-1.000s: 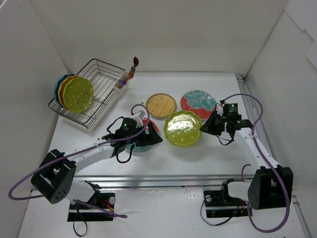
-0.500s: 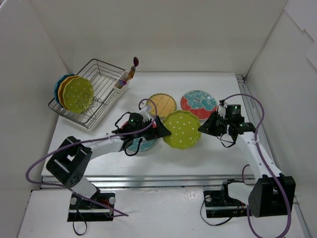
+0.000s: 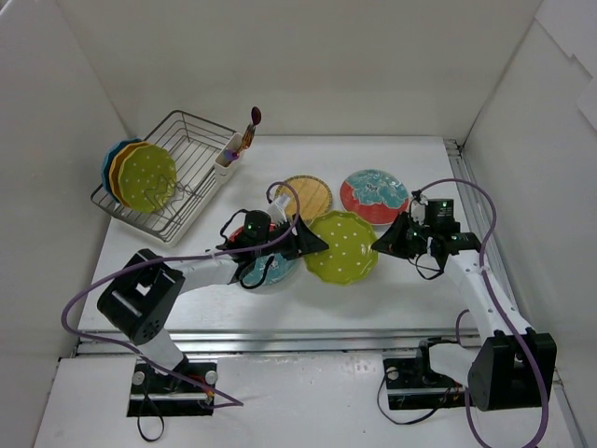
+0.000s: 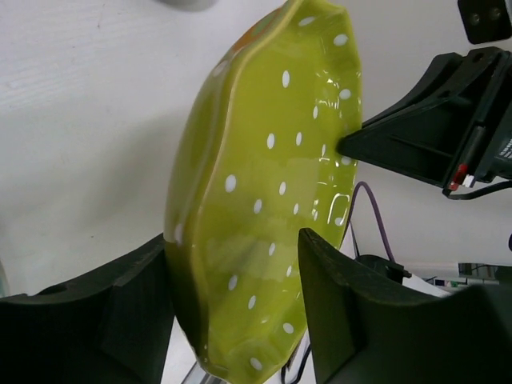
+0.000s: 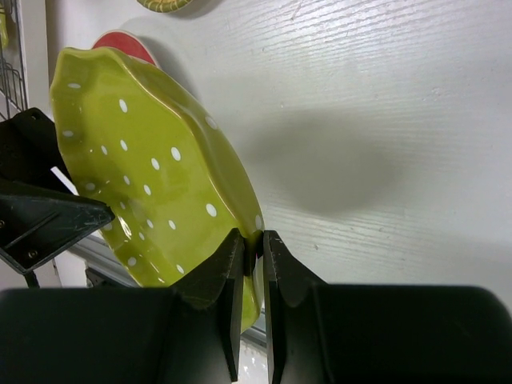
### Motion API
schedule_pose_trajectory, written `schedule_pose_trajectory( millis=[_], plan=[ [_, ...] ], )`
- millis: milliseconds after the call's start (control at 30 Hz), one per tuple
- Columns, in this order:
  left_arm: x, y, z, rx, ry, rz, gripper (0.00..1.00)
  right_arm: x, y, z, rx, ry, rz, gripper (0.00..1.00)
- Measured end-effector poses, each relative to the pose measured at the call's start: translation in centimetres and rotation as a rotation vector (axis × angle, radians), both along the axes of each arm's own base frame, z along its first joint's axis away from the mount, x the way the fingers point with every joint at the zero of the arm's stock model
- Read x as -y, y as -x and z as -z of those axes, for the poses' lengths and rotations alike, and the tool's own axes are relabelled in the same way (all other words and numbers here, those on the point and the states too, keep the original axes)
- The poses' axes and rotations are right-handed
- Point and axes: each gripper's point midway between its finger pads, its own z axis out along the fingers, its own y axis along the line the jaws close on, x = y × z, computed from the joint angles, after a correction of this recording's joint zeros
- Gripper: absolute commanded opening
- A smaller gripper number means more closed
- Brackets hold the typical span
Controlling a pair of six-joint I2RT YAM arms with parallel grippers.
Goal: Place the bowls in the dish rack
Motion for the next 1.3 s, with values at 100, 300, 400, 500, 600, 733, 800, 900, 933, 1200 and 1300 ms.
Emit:
schedule_pose_trajectory(
  millis=[100, 300, 400, 500, 600, 733, 800, 900, 933, 1200, 1300],
  plan=[
    [0.2, 0.1, -0.3, 0.001, 0.014, 0.004, 0.48, 0.0, 0.0, 0.0, 0.002, -0.001, -0.002, 0.00],
    [0.5, 0.4, -0.5, -0.007, 0.023, 0.022, 0.48, -0.1, 0.1, 0.0, 0.000, -0.007, -0.006, 0.00],
    [0.7, 0.3, -0.5, -0.008, 0.025, 0.026, 0.49, -0.2, 0.2, 0.2, 0.000, -0.010, -0.009, 0.00],
    [0.9, 0.3, -0.4, -0.014, 0.023, 0.031, 0.47, -0.2, 0.2, 0.3, -0.003, -0.011, -0.009, 0.00],
    [1.2, 0.4, -0.1, -0.022, 0.021, 0.038, 0.37, -0.1, 0.1, 0.2, 0.002, -0.012, -0.008, 0.00],
    [1.3, 0.6, -0.3, -0.027, 0.029, 0.046, 0.23, 0.0, 0.1, 0.4, 0.003, -0.007, -0.004, 0.00],
    [1.4, 0.7, -0.9, -0.024, 0.045, 0.058, 0.15, 0.3, 0.1, 0.7, -0.001, 0.003, 0.004, 0.00],
    [1.4, 0.8, -1.1, -0.017, 0.046, 0.062, 0.06, 0.3, 0.2, 0.8, -0.003, 0.002, 0.007, 0.05],
    [1.4, 0.8, -1.2, -0.014, 0.047, 0.062, 0.01, 0.3, 0.2, 0.8, -0.002, 0.001, 0.007, 0.11],
    [0.8, 1.4, -0.3, -0.003, -0.026, 0.068, 0.00, -0.3, -0.1, -0.4, 0.035, -0.040, -0.005, 0.61],
    [0.3, 1.7, 0.9, -0.016, -0.077, 0.072, 0.00, -0.4, -0.2, -0.9, 0.060, -0.043, -0.011, 0.70]
  ],
)
